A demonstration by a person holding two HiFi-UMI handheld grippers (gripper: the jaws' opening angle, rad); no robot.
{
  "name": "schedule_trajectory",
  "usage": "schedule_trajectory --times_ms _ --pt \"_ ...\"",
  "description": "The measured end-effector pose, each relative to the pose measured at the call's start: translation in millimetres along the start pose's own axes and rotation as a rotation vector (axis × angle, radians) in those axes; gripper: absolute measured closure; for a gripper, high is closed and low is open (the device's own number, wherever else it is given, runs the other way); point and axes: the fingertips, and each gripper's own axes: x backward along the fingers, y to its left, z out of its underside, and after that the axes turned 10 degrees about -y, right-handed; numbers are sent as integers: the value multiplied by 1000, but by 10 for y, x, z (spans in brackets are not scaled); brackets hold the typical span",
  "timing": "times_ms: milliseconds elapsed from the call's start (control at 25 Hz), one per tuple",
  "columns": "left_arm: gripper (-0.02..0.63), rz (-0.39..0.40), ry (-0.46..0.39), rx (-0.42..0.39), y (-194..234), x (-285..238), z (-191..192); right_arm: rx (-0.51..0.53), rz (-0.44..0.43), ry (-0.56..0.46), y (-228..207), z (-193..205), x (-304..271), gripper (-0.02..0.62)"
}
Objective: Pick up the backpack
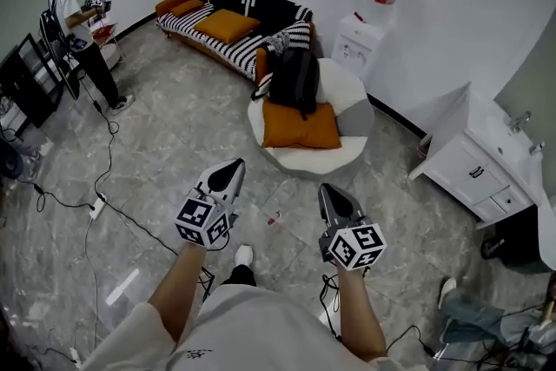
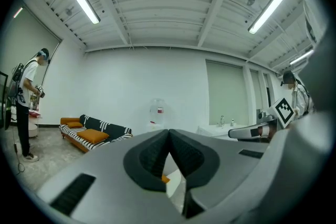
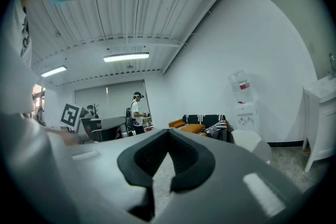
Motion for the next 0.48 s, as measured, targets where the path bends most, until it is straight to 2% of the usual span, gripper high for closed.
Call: schedule_trajectory --times_ms 480 --pt "611 55 38 34 740 -603 120 5 61 24 -185 112 -805 594"
